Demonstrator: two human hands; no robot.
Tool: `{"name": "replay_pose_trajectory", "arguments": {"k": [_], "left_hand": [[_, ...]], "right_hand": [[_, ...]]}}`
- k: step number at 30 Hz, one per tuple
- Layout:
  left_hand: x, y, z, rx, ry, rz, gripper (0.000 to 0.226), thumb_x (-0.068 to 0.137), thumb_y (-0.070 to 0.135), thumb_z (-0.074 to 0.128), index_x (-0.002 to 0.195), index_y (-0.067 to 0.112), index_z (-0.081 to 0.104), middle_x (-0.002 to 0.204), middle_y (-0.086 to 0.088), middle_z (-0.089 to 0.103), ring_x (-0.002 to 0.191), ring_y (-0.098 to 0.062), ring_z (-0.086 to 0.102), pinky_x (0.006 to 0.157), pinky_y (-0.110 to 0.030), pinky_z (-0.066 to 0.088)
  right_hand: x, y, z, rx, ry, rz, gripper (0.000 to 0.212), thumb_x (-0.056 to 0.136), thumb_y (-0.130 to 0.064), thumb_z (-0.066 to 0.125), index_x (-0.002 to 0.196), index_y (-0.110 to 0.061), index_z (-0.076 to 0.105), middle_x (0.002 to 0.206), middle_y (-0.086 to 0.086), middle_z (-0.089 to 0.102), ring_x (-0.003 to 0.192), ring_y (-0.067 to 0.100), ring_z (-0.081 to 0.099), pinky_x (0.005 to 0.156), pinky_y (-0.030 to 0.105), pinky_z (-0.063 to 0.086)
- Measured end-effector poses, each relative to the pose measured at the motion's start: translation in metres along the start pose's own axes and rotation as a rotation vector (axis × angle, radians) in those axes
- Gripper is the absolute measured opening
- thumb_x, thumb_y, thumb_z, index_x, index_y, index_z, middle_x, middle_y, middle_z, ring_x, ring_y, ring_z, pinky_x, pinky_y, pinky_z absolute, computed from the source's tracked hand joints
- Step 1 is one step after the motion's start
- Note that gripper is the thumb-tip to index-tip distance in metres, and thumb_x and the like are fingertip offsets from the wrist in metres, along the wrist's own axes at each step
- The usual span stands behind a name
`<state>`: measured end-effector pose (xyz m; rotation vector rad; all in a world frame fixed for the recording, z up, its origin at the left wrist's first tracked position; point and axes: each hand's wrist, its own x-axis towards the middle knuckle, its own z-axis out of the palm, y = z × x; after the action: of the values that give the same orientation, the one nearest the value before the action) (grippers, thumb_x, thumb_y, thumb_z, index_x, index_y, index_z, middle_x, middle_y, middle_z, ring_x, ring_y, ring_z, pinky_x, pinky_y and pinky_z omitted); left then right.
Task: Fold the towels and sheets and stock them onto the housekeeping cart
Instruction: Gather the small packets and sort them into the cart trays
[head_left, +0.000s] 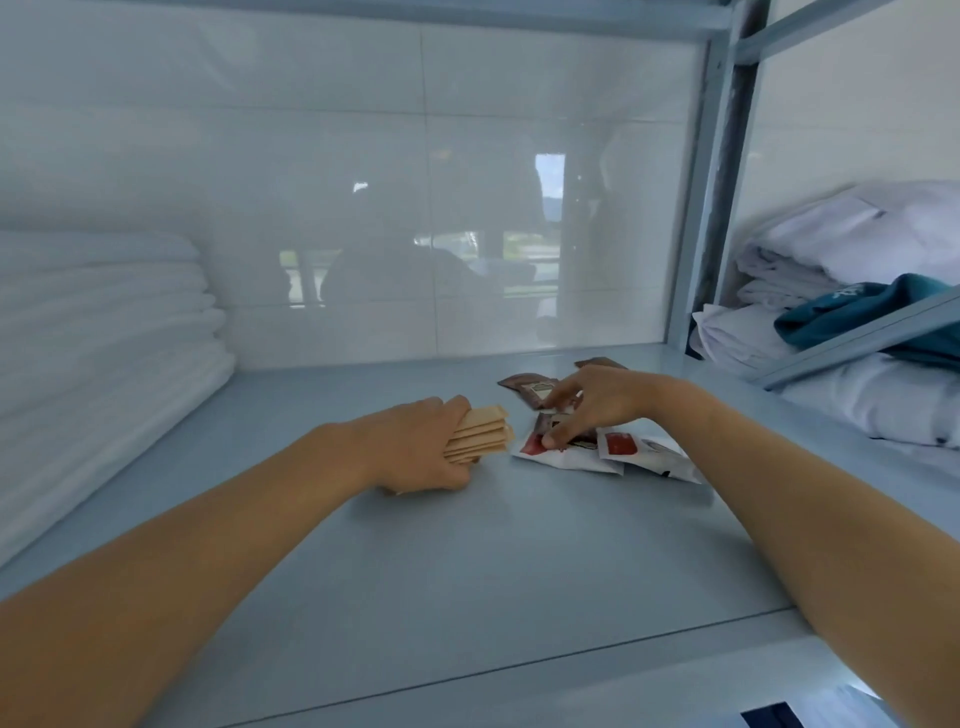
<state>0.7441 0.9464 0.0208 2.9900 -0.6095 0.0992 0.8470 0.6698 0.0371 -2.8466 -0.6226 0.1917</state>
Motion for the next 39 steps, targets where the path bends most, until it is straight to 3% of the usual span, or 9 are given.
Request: {"name": "replay_pose_trajectory", "arguments": {"k": [7, 11, 13, 18, 25, 29, 34, 36, 39], "left_hand": [[0.007, -0.005, 0.017, -0.047, 0.127, 0.055, 0.047, 0.077, 0.056, 0.060, 0.116, 0.041, 0.038, 0.099, 0.011, 0.051, 0.084, -0.011, 0.058, 0.080, -0.041, 0.052], [0.008, -0.007, 0.021, -0.061, 0.165, 0.060, 0.046, 0.075, 0.059, 0.060, 0.113, 0.044, 0.037, 0.098, 0.014, 0.051, 0.082, -0.007, 0.057, 0.077, -0.037, 0.051], [0.008, -0.007, 0.020, -0.062, 0.161, 0.066, 0.047, 0.074, 0.059, 0.059, 0.113, 0.043, 0.038, 0.098, 0.013, 0.052, 0.084, -0.009, 0.057, 0.077, -0.038, 0.052], [0.010, -0.002, 0.020, -0.042, 0.164, 0.068, 0.046, 0.080, 0.055, 0.061, 0.116, 0.037, 0.038, 0.099, 0.009, 0.050, 0.084, -0.009, 0.055, 0.076, -0.037, 0.049], [0.013, -0.011, 0.024, -0.068, 0.189, 0.091, 0.045, 0.080, 0.056, 0.061, 0.114, 0.038, 0.037, 0.098, 0.011, 0.048, 0.083, -0.007, 0.053, 0.071, -0.033, 0.044], [0.015, -0.011, 0.026, -0.044, 0.198, 0.095, 0.048, 0.077, 0.058, 0.058, 0.116, 0.038, 0.038, 0.099, 0.011, 0.049, 0.083, -0.009, 0.054, 0.073, -0.035, 0.046], [0.017, -0.010, 0.028, -0.017, 0.200, 0.075, 0.051, 0.078, 0.058, 0.057, 0.119, 0.036, 0.037, 0.102, 0.009, 0.049, 0.084, -0.010, 0.053, 0.073, -0.035, 0.045], [0.017, -0.009, 0.027, -0.020, 0.197, 0.072, 0.050, 0.077, 0.059, 0.056, 0.118, 0.036, 0.037, 0.101, 0.010, 0.048, 0.083, -0.008, 0.053, 0.071, -0.033, 0.043], [0.018, -0.008, 0.028, -0.024, 0.202, 0.068, 0.048, 0.078, 0.059, 0.057, 0.116, 0.037, 0.037, 0.098, 0.011, 0.048, 0.082, -0.007, 0.053, 0.069, -0.032, 0.043]], "right_hand": [[0.002, 0.000, 0.005, 0.005, 0.049, -0.071, 0.054, 0.072, -0.044, 0.076, 0.124, -0.036, 0.066, 0.108, -0.018, 0.065, 0.095, 0.005, 0.061, 0.073, 0.021, 0.043], [0.013, 0.005, 0.010, -0.099, 0.158, -0.067, 0.012, 0.087, -0.015, 0.057, 0.084, -0.021, 0.066, 0.082, 0.001, 0.068, 0.079, 0.022, 0.064, 0.065, 0.031, 0.045], [0.017, 0.008, 0.010, -0.083, 0.228, -0.072, 0.023, 0.089, -0.006, 0.050, 0.082, -0.022, 0.065, 0.083, 0.003, 0.067, 0.082, 0.025, 0.063, 0.070, 0.035, 0.047], [0.033, 0.011, 0.008, -0.090, 0.378, -0.080, 0.048, 0.096, -0.001, 0.044, 0.131, -0.025, 0.066, 0.124, 0.002, 0.068, 0.111, 0.025, 0.061, 0.098, 0.045, 0.051], [0.064, 0.008, 0.002, -0.167, 0.057, -0.008, 0.072, 0.091, 0.006, 0.037, 0.145, -0.038, 0.054, 0.153, -0.005, 0.048, 0.134, 0.026, 0.047, 0.101, 0.034, 0.037], [0.060, 0.020, -0.004, 0.010, 0.126, 0.004, 0.079, 0.087, 0.011, 0.039, 0.154, -0.031, 0.043, 0.164, 0.002, 0.034, 0.150, 0.023, 0.032, 0.119, 0.033, 0.025], [0.064, 0.014, 0.002, -0.031, 0.208, 0.181, 0.053, 0.099, -0.002, 0.039, 0.150, -0.012, 0.049, 0.158, 0.012, 0.043, 0.143, 0.029, 0.041, 0.115, 0.035, 0.033], [0.067, 0.005, 0.005, 0.011, 0.219, 0.195, 0.041, 0.105, -0.026, 0.042, 0.139, -0.007, 0.056, 0.147, 0.014, 0.054, 0.131, 0.032, 0.051, 0.103, 0.037, 0.041], [0.072, -0.006, 0.013, -0.048, 0.135, 0.221, 0.086, 0.089, -0.079, 0.045, 0.141, -0.010, 0.051, 0.142, 0.010, 0.056, 0.126, 0.032, 0.053, 0.096, 0.040, 0.040]]}}
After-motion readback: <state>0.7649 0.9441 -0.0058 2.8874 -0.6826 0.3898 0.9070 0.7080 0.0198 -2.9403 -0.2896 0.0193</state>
